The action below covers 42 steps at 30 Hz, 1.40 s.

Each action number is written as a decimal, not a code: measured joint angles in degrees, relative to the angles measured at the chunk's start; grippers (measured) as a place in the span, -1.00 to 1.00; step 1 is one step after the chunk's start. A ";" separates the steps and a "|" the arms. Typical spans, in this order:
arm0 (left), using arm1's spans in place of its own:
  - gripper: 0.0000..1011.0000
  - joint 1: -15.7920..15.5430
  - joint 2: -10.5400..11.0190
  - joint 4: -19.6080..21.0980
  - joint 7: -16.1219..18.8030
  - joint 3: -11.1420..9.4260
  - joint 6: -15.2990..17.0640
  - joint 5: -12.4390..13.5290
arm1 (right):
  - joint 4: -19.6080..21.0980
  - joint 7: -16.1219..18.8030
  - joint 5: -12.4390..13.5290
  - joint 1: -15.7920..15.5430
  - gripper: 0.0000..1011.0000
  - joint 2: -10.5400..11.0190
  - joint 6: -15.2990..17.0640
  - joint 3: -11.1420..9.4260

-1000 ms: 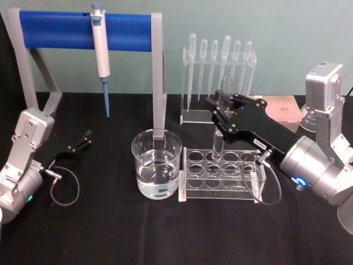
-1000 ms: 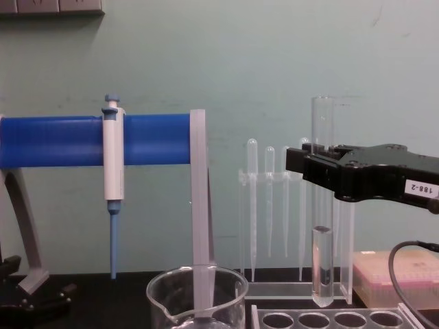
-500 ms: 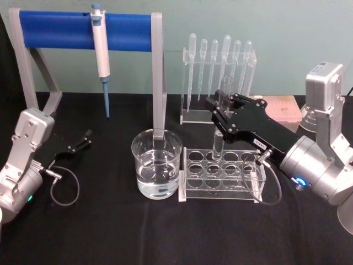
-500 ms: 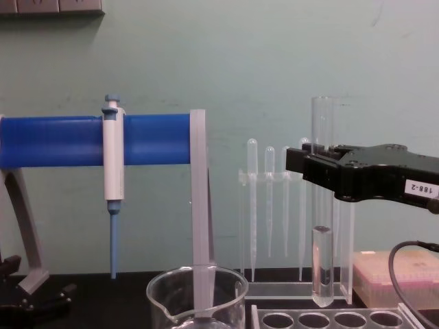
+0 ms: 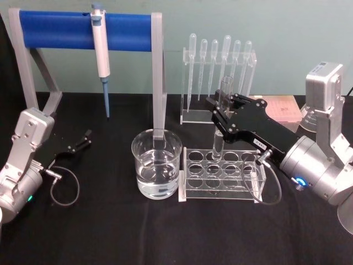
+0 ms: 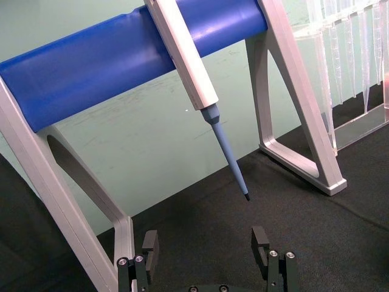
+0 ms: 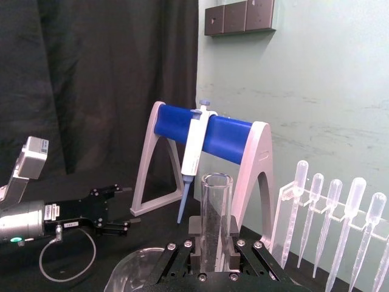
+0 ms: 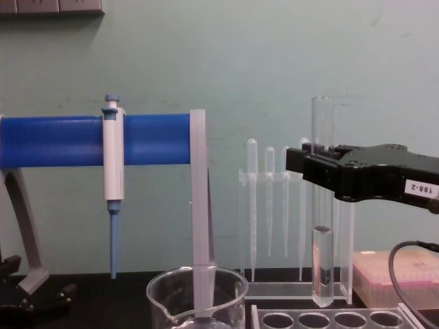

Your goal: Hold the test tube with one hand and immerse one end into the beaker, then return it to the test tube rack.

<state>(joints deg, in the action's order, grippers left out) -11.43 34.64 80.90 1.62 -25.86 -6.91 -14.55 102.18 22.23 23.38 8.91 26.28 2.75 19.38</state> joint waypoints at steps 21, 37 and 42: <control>0.98 0.00 0.00 0.00 0.00 0.00 0.00 0.00 | 0.00 0.00 0.00 0.00 -0.56 0.00 0.00 0.00; 0.98 0.00 0.00 0.00 0.00 0.00 0.00 0.00 | 1.06 1.49 0.23 2.88 -0.56 -1.68 -0.35 2.05; 0.98 0.00 0.00 0.00 0.00 0.00 0.00 0.00 | -0.33 2.63 0.33 5.68 -0.56 -3.50 -0.77 4.41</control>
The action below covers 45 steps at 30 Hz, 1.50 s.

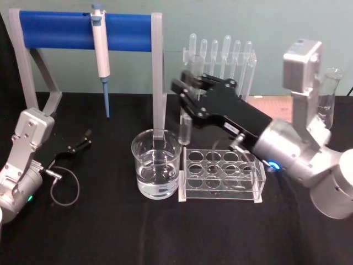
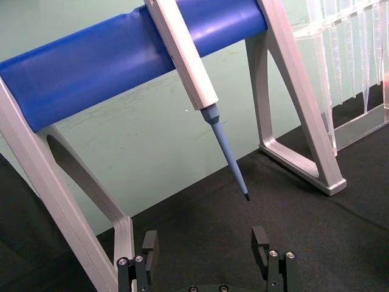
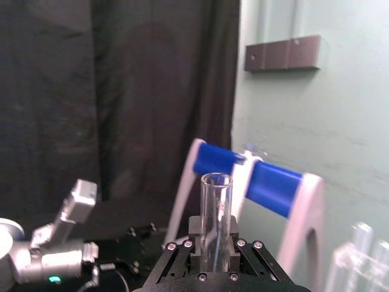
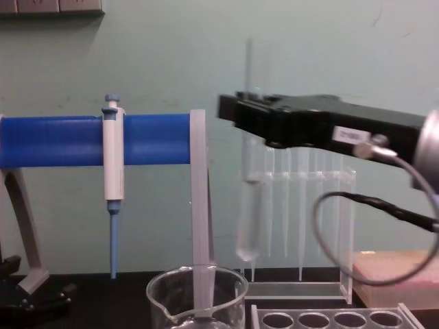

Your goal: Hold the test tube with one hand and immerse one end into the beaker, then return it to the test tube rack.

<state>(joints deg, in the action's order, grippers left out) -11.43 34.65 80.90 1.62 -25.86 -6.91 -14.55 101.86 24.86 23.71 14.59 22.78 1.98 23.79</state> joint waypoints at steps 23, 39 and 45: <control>0.98 0.00 0.00 0.00 0.00 0.00 0.00 0.00 | -17.83 3.83 -2.17 7.57 -0.56 -7.39 -8.55 6.37; 0.98 0.00 0.00 0.00 0.00 0.00 0.00 0.00 | -24.86 4.69 -3.18 6.95 -0.55 -9.61 -11.30 7.05; 0.98 0.00 0.00 0.00 0.00 0.00 0.00 0.00 | -25.83 4.83 -3.41 6.42 -0.56 -10.01 -11.47 7.03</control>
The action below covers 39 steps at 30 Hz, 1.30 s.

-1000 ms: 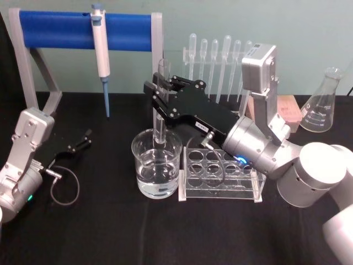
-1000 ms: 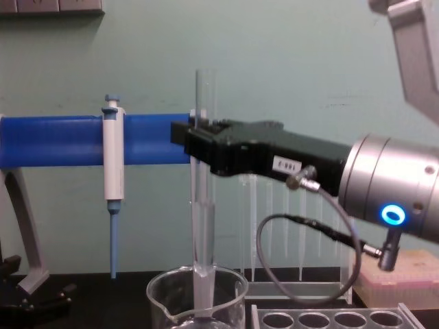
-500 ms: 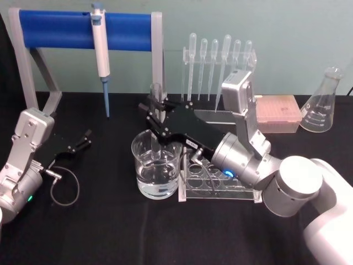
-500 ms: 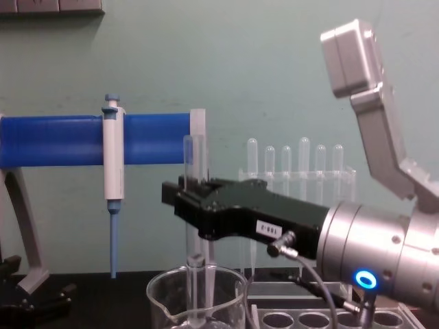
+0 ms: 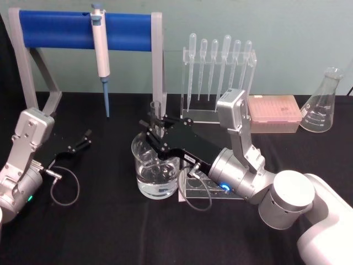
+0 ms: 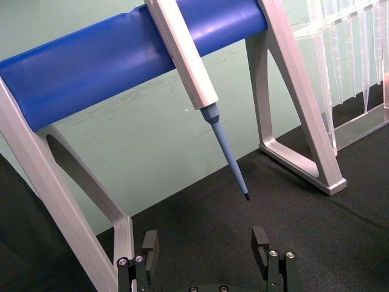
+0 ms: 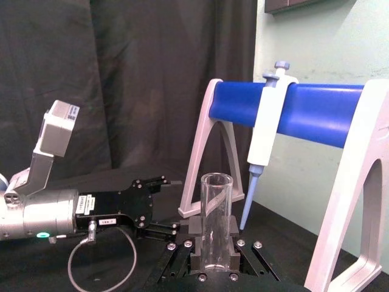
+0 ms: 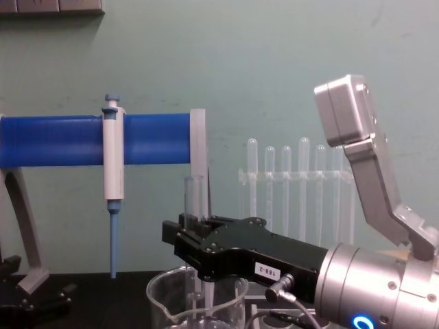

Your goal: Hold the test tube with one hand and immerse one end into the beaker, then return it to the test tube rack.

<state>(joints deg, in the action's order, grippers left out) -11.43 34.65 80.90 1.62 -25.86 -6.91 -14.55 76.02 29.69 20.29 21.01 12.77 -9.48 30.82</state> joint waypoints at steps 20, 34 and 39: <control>0.98 0.00 0.00 0.00 0.00 0.00 0.00 0.00 | 0.10 -0.02 -0.12 -0.14 -0.55 -0.01 0.12 -0.04; 0.98 0.00 0.00 0.00 0.00 0.00 0.00 0.00 | 0.16 -0.04 -0.05 -0.10 -0.56 0.03 0.17 -0.04; 0.98 0.00 0.00 0.00 0.00 0.00 0.00 0.00 | 0.16 -0.04 -0.04 -0.10 -0.56 0.03 0.17 -0.04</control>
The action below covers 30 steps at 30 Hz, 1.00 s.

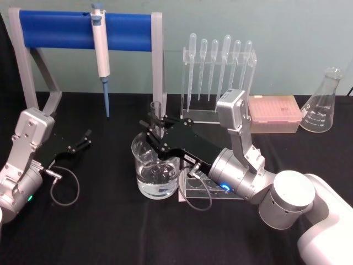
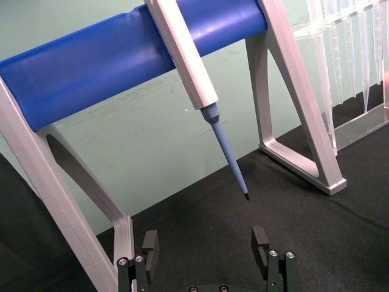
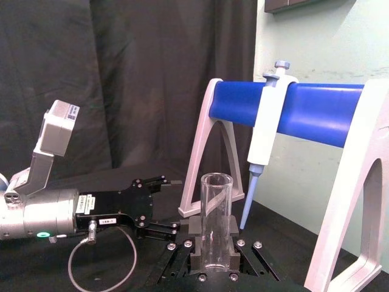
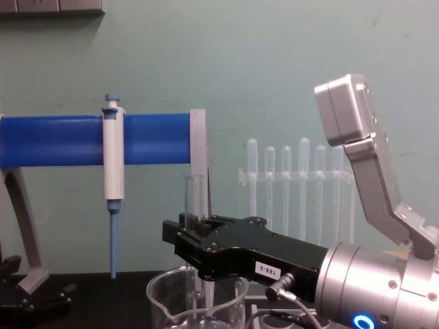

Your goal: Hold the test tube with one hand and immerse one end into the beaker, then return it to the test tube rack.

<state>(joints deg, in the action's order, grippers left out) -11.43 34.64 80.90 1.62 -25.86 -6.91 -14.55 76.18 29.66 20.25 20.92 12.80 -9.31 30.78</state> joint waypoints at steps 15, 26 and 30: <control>0.98 0.00 0.00 0.00 0.00 0.00 0.00 0.00 | 0.00 -0.03 0.00 0.00 -0.56 0.00 0.00 0.00; 0.98 0.00 0.00 0.00 0.00 0.00 0.00 0.00 | 0.00 -0.03 0.00 0.00 -0.56 0.00 0.00 0.00; 0.98 0.00 0.00 0.00 0.00 0.00 0.00 0.00 | 0.00 -0.03 0.00 0.00 -0.56 0.00 0.00 0.00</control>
<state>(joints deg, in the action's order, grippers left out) -11.43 34.65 80.90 1.62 -25.86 -6.91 -14.55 76.18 29.63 20.25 20.92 12.80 -9.31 30.78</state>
